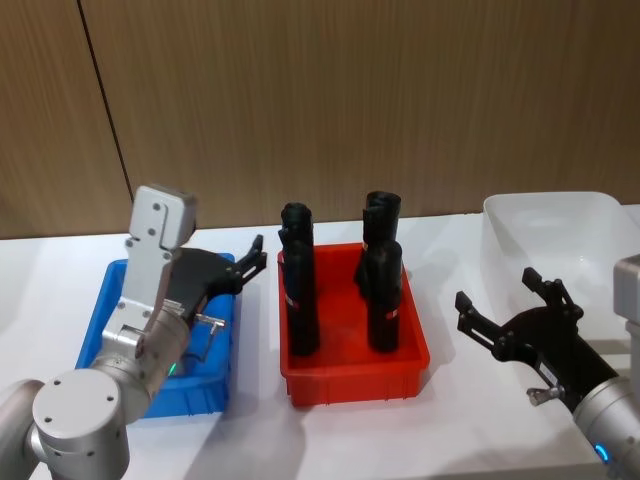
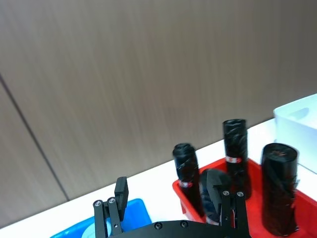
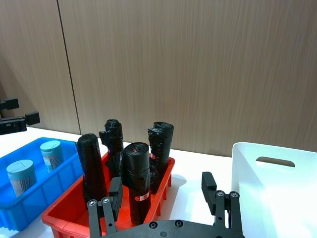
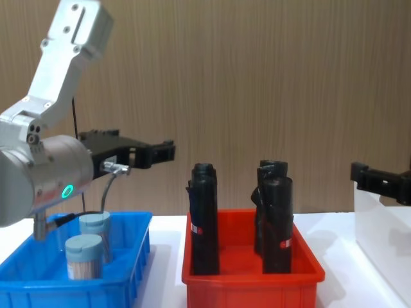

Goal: Pick the cotton swabs from the blue box and place them into the white box.

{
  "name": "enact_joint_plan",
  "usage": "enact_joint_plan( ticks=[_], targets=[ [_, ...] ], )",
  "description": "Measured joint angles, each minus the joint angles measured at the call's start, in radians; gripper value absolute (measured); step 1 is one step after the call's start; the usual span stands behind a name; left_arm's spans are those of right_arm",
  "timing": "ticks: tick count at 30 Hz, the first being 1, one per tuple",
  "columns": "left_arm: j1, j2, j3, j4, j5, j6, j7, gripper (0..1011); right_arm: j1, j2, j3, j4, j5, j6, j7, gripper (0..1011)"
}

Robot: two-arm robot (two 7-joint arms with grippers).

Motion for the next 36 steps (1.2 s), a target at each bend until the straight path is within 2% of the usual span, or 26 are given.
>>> enact_joint_plan(
  ticks=[7,15,25,36],
  targets=[
    [-0.001,-0.005,-0.016,0.02,-0.059,0.037,0.037,1004,0.0,0.0,0.0,0.0,0.0,0.0,0.0,1002],
    [0.007,-0.005,-0.038,0.034,-0.15,0.093,0.076,1004,0.0,0.0,0.0,0.0,0.0,0.0,0.0,1002],
    [0.016,0.001,-0.06,0.053,-0.226,0.139,0.087,1004,0.0,0.0,0.0,0.0,0.0,0.0,0.0,1002],
    [0.018,0.007,-0.077,0.089,-0.265,0.167,0.078,1004,0.0,0.0,0.0,0.0,0.0,0.0,0.0,1002]
  ],
)
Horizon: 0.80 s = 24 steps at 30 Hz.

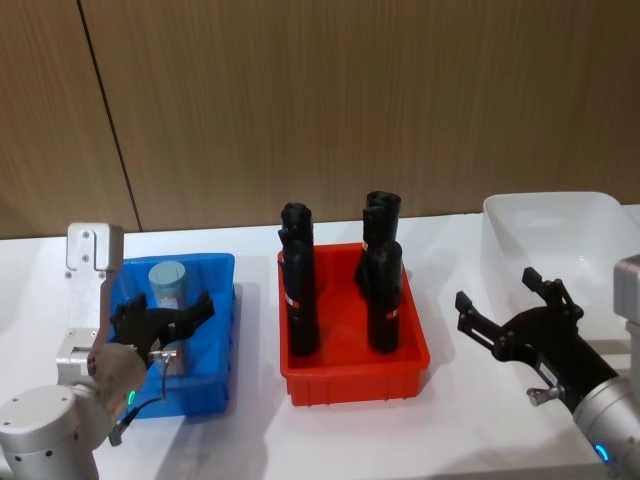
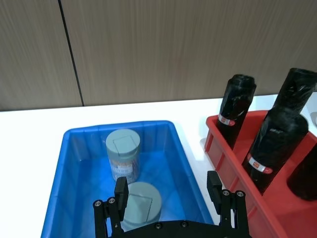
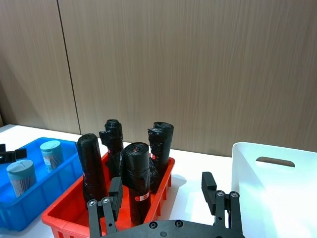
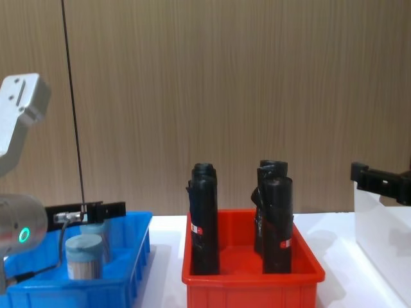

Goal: Pick the cotton swabs from the blue box and place them into the white box.

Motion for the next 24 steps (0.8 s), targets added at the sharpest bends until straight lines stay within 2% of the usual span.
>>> enact_joint_plan(
  ticks=[12,24],
  targets=[
    [-0.022,-0.003,-0.012,0.072,-0.004,0.012,-0.032,1004,0.0,0.0,0.0,0.0,0.0,0.0,0.0,1002],
    [-0.055,-0.01,-0.018,0.146,0.029,0.012,-0.079,1004,0.0,0.0,0.0,0.0,0.0,0.0,0.0,1002]
  ],
)
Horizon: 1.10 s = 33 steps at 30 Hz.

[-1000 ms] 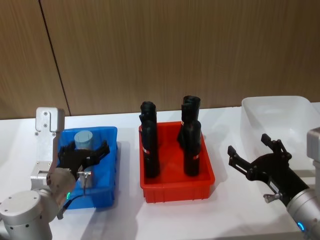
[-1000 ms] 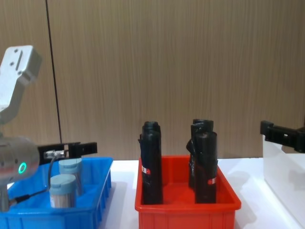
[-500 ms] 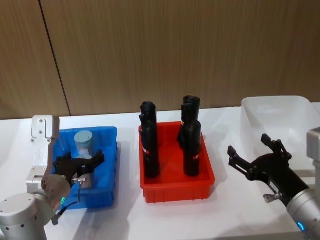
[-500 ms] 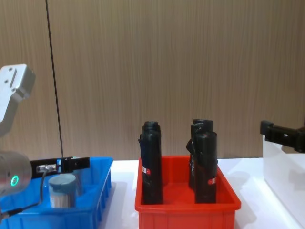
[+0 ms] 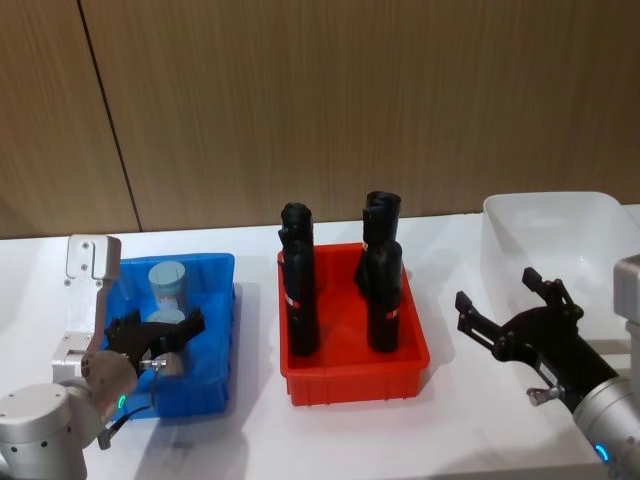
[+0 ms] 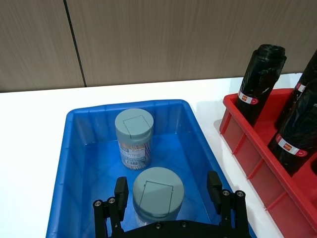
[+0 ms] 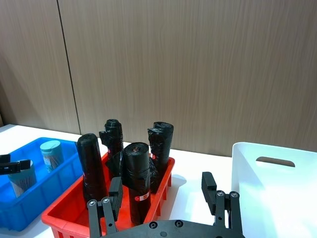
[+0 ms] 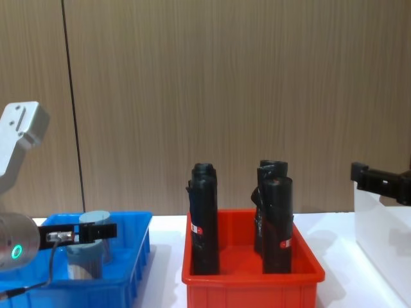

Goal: Pick the cotton swabs from the blue box and place them into the white box.

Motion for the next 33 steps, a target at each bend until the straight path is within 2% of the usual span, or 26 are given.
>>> enact_joint_plan(
  ticks=[27,33],
  targets=[
    [-0.065,-0.021,0.001,0.14,0.083,-0.015,-0.081,1003,0.0,0.0,0.0,0.0,0.0,0.0,0.0,1002],
    [-0.075,-0.025,0.002,0.161,0.1,-0.023,-0.095,886,0.0,0.0,0.0,0.0,0.0,0.0,0.0,1002]
  ],
)
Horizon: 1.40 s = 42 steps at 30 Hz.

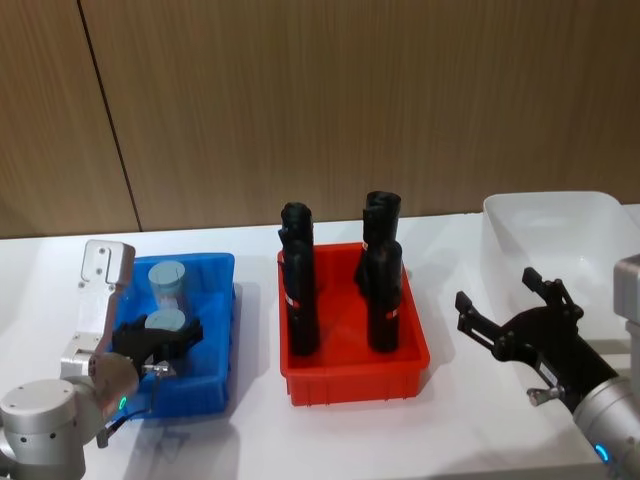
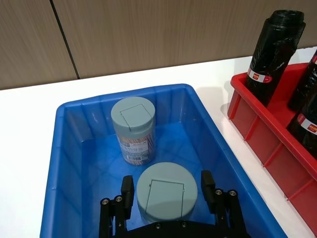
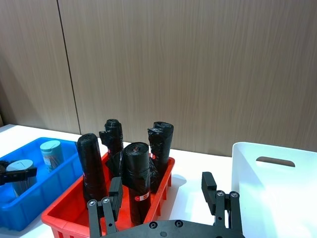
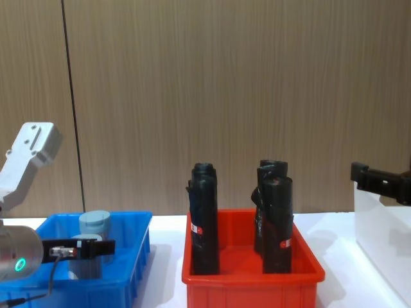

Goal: Pick the cotton swabs from the blue box and place them into the white box.

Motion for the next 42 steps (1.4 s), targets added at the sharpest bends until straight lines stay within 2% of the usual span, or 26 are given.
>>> enact_joint_plan(
  ticks=[1,5,6,8,19,25,32,42],
  targets=[
    [-0.002,-0.001,0.0,0.005,0.004,-0.003,-0.003,837,0.0,0.0,0.0,0.0,0.0,0.0,0.0,1002],
    [-0.006,-0.002,0.001,0.012,0.014,-0.009,-0.011,765,0.0,0.0,0.0,0.0,0.0,0.0,0.0,1002],
    [-0.008,-0.002,0.001,0.016,0.017,-0.011,-0.013,706,0.0,0.0,0.0,0.0,0.0,0.0,0.0,1002],
    [-0.009,-0.003,0.001,0.019,0.022,-0.015,-0.018,671,0.0,0.0,0.0,0.0,0.0,0.0,0.0,1002],
    [-0.004,0.003,-0.003,-0.004,0.037,-0.022,-0.029,671,0.0,0.0,0.0,0.0,0.0,0.0,0.0,1002],
    [0.009,0.014,-0.01,-0.064,0.042,-0.016,-0.041,671,0.0,0.0,0.0,0.0,0.0,0.0,0.0,1002],
    [0.024,0.032,-0.021,-0.166,0.041,0.002,-0.078,671,0.0,0.0,0.0,0.0,0.0,0.0,0.0,1002],
    [0.021,0.051,-0.033,-0.299,0.029,0.034,-0.174,671,0.0,0.0,0.0,0.0,0.0,0.0,0.0,1002]
  ],
)
